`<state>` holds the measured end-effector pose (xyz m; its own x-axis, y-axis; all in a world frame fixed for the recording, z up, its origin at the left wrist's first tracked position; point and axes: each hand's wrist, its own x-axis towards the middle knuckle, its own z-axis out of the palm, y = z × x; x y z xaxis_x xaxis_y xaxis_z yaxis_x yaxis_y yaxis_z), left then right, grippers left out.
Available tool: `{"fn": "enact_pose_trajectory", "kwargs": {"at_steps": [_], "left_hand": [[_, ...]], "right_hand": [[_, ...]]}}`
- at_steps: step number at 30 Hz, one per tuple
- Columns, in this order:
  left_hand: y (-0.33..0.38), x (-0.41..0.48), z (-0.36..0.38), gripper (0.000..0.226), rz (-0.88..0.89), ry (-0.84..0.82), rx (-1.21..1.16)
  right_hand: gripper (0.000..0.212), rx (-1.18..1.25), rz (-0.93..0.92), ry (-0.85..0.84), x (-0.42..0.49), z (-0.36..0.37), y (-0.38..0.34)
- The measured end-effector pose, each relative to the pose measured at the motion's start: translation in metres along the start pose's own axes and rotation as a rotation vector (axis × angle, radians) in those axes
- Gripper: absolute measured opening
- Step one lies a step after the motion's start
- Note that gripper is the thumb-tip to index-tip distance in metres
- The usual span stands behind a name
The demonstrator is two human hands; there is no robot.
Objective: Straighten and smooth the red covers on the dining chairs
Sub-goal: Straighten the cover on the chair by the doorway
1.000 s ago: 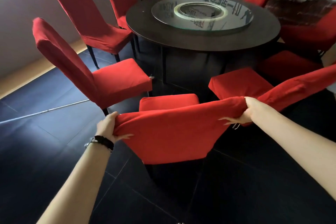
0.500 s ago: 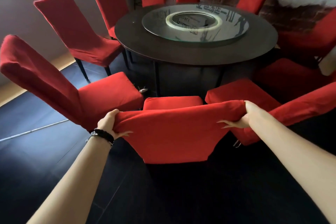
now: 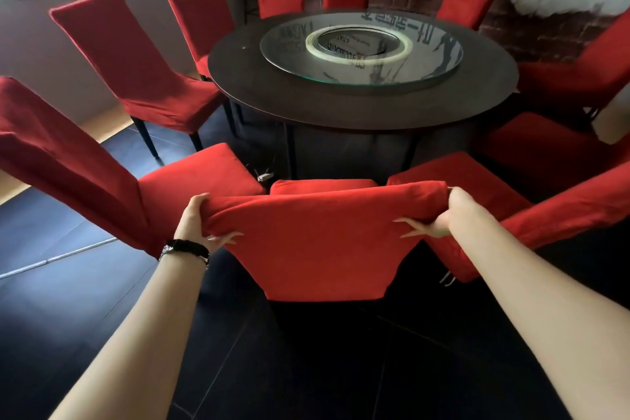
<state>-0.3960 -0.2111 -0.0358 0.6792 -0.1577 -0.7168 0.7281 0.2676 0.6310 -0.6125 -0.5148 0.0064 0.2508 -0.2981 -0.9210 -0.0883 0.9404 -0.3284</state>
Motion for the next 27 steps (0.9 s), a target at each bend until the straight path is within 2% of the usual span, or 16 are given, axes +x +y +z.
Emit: {"fn": "enact_pose_trajectory", "kwargs": {"at_steps": [4, 5, 12, 17, 27], "left_hand": [[-0.013, -0.027, -0.01, 0.008, 0.045, -0.051, -0.022], [-0.013, -0.035, -0.01, 0.006, 0.046, -0.065, -0.005], [0.002, -0.119, -0.003, 0.036, -0.01, -0.159, 0.084], [-0.007, -0.18, 0.002, 0.046, 0.007, -0.258, 0.162], [-0.07, -0.276, 0.036, 0.067, -0.052, -0.438, 0.211]], "right_hand": [[0.049, 0.104, -0.168, -0.022, -0.016, -0.012, 0.021], [0.043, 0.105, -0.212, -0.015, -0.023, -0.015, 0.028], [0.047, 0.126, -0.273, 0.042, -0.097, -0.047, 0.099], [0.054, 0.124, -0.336, 0.038, -0.147, -0.079, 0.143], [0.057, 0.257, -0.41, 0.061, -0.205, -0.171, 0.149]]}}
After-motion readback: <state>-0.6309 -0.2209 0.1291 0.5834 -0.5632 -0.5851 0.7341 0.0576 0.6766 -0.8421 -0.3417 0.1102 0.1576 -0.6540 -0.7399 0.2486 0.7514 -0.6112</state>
